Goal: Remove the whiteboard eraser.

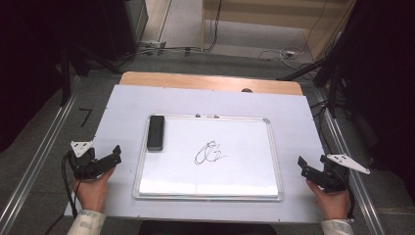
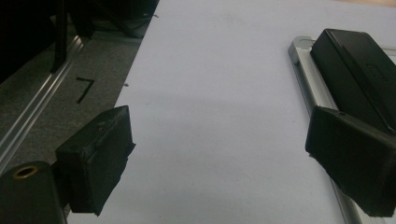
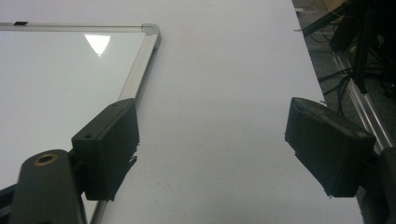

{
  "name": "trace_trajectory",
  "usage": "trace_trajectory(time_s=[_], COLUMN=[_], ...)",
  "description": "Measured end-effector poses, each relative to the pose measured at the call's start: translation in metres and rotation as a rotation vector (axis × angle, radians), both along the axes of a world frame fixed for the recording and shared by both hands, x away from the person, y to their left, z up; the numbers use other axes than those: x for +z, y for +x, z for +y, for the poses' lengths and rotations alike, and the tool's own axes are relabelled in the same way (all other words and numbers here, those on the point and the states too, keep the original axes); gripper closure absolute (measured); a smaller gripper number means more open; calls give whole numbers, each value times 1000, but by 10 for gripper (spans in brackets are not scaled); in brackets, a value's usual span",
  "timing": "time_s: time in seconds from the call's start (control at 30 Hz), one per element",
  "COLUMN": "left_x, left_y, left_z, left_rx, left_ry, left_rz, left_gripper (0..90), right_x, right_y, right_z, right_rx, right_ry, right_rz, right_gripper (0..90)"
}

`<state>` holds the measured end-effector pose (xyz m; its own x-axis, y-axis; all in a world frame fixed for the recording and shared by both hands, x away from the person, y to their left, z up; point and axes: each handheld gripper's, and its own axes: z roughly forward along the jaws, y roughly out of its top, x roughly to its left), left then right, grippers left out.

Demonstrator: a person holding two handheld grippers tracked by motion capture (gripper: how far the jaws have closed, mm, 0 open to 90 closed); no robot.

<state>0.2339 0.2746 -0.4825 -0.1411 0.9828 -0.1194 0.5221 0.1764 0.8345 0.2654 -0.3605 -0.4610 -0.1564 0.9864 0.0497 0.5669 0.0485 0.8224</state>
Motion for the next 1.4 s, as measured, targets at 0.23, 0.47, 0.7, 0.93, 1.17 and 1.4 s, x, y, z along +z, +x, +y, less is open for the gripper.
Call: trace_trajectory(time_s=[0.23, 0.47, 0.7, 0.93, 1.17, 1.4], left_x=[4, 7, 9, 9, 12, 12], left_y=[0, 3, 9, 16, 25, 40], left_z=[-5, -13, -23, -30, -37, -51], left_rx=[-10, -31, -55, -62, -87, -127], left_ry=[1, -17, -22, -17, -41, -41], left_rz=[-8, -20, -20, -10, -13, -6], left_gripper=[81, 81, 81, 81, 81, 82], right_x=[-3, -3, -5, -6, -6, -7], right_y=[2, 3, 4, 5, 5, 6], right_z=[0, 0, -1, -1, 0, 0], right_rx=[-4, -16, -35, -47, -47, -44], right_ry=[-16, -17, -16, -23, -21, -25], right_rz=[13, 17, 32, 28, 32, 39], right_gripper=[163, 163, 163, 162, 162, 162])
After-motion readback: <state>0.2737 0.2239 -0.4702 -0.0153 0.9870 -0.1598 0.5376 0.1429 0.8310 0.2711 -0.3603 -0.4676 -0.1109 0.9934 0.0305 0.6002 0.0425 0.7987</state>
